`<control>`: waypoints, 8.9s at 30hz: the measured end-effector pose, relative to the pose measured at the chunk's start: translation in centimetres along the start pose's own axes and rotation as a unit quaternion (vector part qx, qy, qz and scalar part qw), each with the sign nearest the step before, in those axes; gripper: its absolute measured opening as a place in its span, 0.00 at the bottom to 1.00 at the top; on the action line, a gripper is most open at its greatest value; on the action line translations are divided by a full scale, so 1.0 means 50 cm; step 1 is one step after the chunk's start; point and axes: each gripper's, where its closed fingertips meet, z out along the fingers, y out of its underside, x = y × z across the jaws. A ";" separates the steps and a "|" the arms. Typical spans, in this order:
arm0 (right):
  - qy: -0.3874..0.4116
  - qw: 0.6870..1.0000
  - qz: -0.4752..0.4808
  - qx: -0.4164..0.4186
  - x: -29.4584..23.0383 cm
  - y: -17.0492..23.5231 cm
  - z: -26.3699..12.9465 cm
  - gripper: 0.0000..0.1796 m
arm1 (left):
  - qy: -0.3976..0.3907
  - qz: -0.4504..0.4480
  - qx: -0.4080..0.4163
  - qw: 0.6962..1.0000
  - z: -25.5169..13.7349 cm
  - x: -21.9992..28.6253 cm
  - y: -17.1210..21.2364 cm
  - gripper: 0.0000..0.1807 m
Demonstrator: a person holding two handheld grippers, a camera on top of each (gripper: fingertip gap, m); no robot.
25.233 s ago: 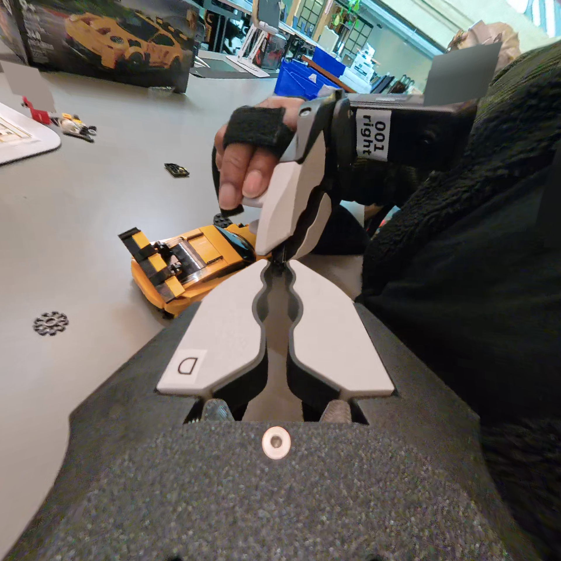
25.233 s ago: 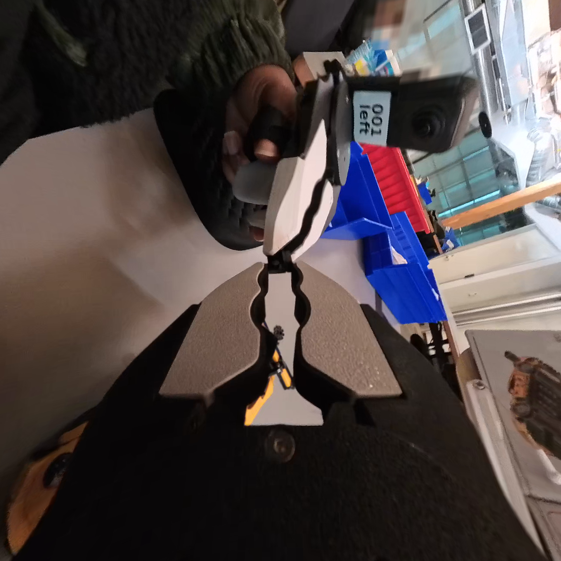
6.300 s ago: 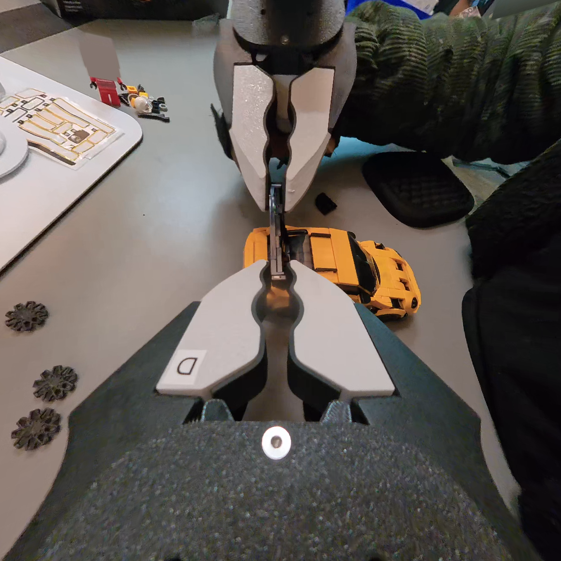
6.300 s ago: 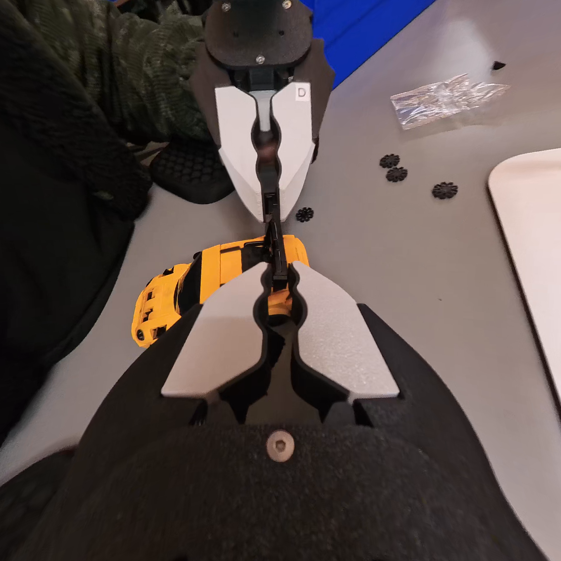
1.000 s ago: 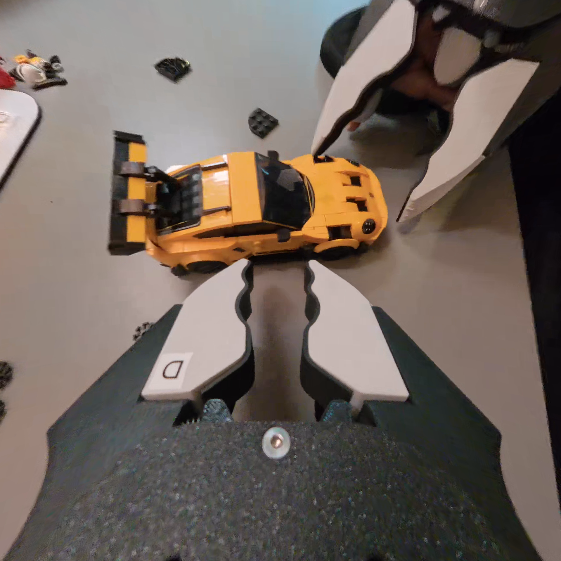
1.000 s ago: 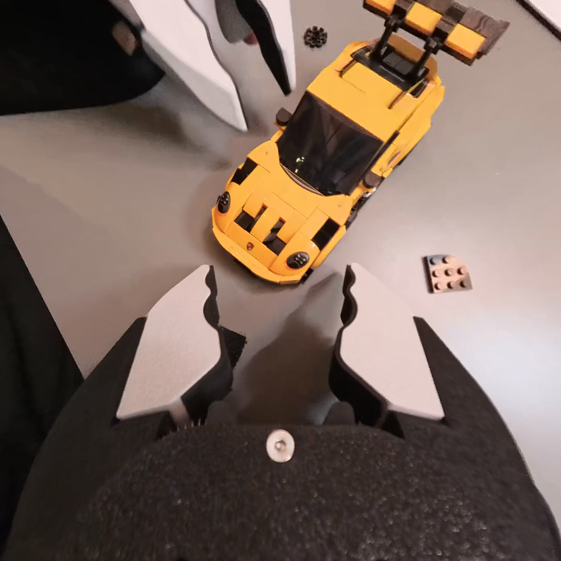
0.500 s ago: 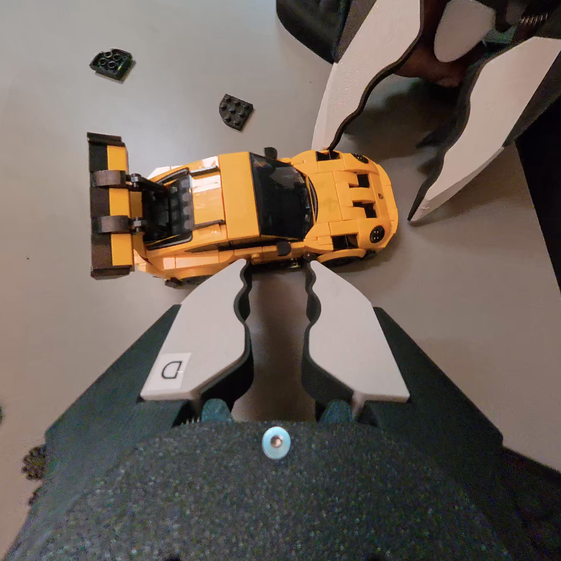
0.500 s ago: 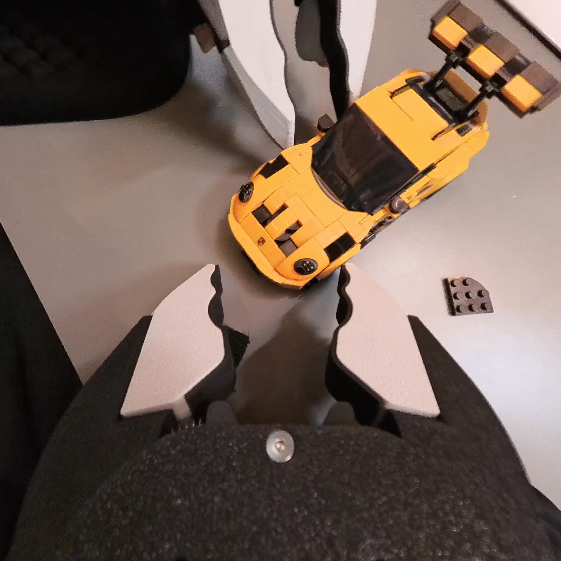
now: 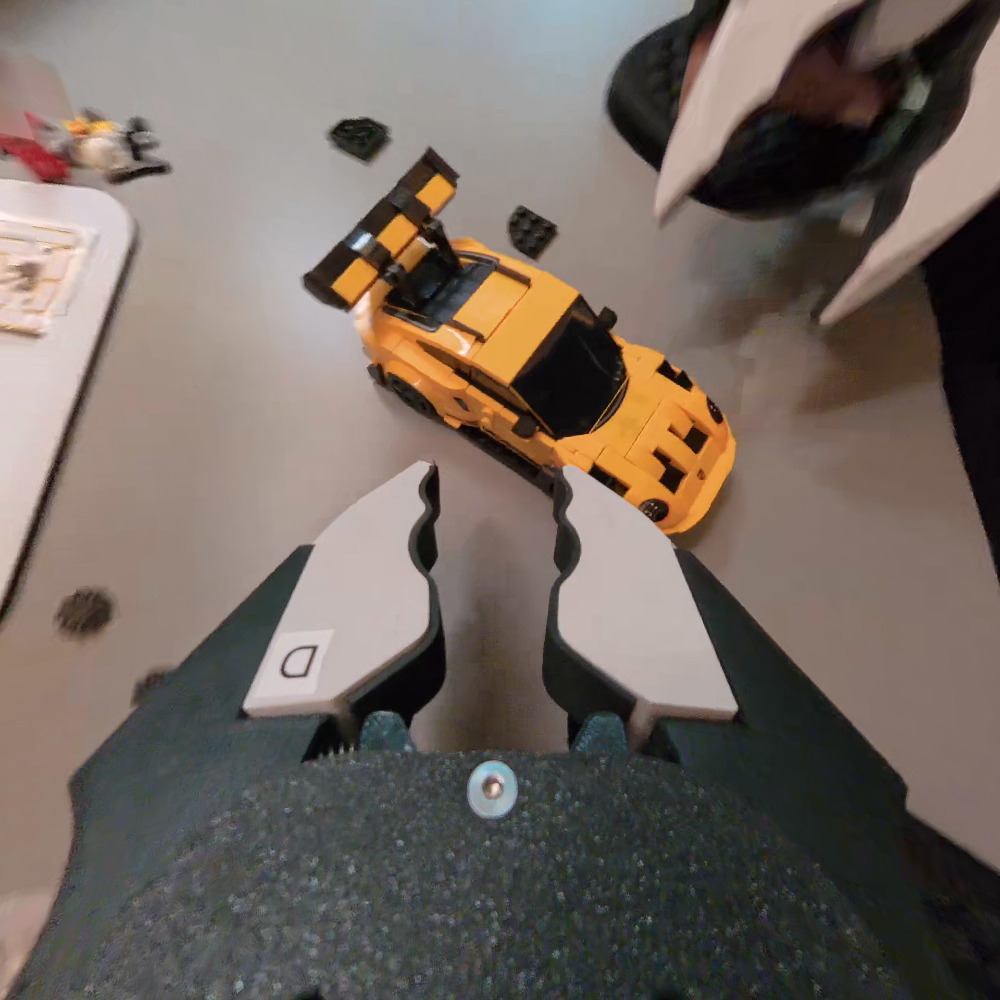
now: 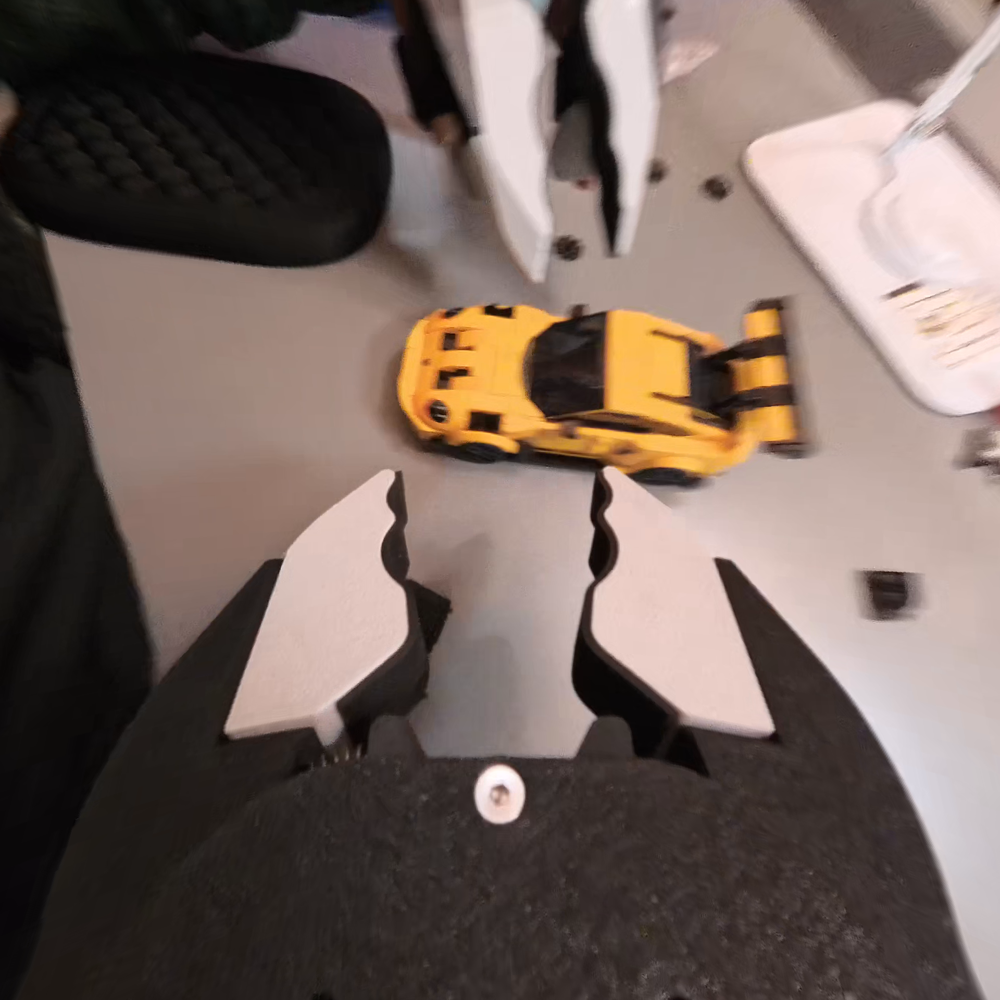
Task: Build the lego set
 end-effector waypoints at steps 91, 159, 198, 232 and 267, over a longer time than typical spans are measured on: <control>0.262 0.921 0.096 0.272 0.374 0.002 -0.126 0.00 | -0.429 -0.037 0.325 0.842 -0.291 -0.141 -0.091 0.00; -0.183 0.962 -0.140 -0.144 0.115 0.019 0.010 0.30 | -0.134 -0.022 0.008 0.991 0.035 -0.118 0.039 0.41; -0.206 0.956 -0.153 -0.141 0.027 0.093 0.071 0.33 | -0.165 -0.024 -0.001 0.986 0.040 -0.118 0.036 0.40; 0.007 0.999 0.008 -0.045 0.594 0.020 0.218 0.07 | -0.149 -0.050 0.052 0.986 0.004 -0.117 0.031 0.40; -0.147 0.938 0.184 0.256 0.140 -0.187 -0.015 0.13 | -0.304 0.109 0.154 0.934 -0.023 0.010 -0.214 0.13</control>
